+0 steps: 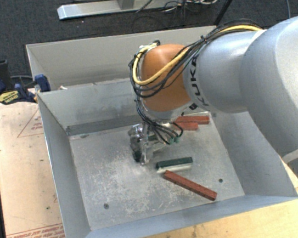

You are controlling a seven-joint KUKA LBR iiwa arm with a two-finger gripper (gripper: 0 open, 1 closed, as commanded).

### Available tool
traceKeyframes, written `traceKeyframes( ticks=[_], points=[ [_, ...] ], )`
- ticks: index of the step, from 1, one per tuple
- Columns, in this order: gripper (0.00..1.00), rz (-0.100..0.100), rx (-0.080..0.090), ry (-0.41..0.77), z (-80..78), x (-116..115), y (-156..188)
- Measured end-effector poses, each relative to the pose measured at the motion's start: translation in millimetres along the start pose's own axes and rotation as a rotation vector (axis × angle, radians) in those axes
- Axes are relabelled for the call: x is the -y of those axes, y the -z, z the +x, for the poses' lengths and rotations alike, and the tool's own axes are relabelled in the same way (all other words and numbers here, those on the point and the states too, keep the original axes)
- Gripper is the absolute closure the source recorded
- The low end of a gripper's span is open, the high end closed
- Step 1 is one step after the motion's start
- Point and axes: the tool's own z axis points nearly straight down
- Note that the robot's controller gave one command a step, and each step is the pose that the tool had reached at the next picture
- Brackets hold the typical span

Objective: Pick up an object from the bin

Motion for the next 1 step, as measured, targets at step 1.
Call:
traceKeyframes(
  ticks=[1],
  points=[
    [1.00, 0.002, 0.008, 0.162, 11.2, -6.7, 132.1]
  ],
)
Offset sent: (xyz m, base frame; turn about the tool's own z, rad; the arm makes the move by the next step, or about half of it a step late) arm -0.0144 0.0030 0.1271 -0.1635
